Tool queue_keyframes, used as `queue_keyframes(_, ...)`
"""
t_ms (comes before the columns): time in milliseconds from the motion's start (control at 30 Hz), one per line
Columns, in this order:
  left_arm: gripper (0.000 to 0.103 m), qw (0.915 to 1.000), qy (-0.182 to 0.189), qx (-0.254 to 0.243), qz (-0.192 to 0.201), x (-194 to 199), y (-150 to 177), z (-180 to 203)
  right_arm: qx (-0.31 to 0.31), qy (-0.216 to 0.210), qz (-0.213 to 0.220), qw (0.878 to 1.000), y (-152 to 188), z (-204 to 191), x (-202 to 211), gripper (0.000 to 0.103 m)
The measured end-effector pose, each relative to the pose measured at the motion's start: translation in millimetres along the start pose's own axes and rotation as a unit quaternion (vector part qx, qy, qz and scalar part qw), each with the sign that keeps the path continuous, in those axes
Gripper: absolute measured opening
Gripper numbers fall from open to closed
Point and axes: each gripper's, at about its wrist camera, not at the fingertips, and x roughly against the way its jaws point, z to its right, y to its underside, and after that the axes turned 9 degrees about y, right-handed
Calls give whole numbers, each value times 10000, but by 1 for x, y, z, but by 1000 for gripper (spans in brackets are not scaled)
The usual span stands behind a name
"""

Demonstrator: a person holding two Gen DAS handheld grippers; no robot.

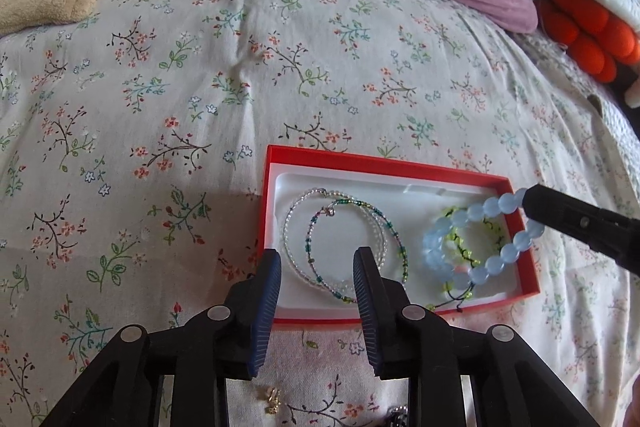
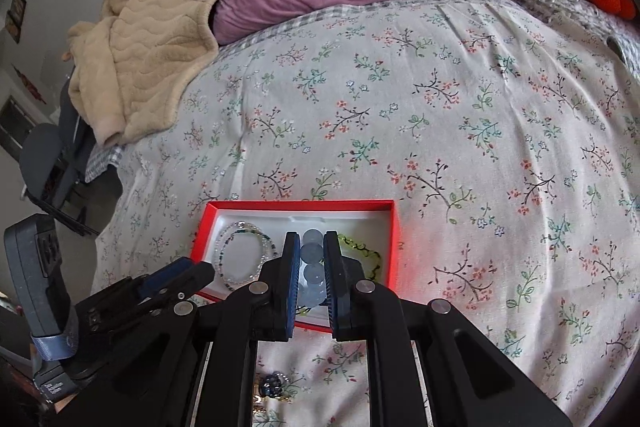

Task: Organize jewelry
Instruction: 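Carry both bracelets into the red box and open both tools, then move both tools back toward the gold ring and black ring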

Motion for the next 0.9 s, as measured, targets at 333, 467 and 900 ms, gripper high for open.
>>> queue_keyframes(333, 45, 9997, -163, -207, -15, 15, 7, 7, 174, 29, -27, 9998, 7, 6, 20, 41)
queue_keyframes(467, 53, 9994, -229, -258, -43, 22, 13, 9, 396, 206, -66, 9990, 18, 2, 30, 44)
queue_keyframes(900, 85, 9986, -318, -381, -194, 51, 42, 15, 686, 586, -371, 9952, 61, 5, 52, 61)
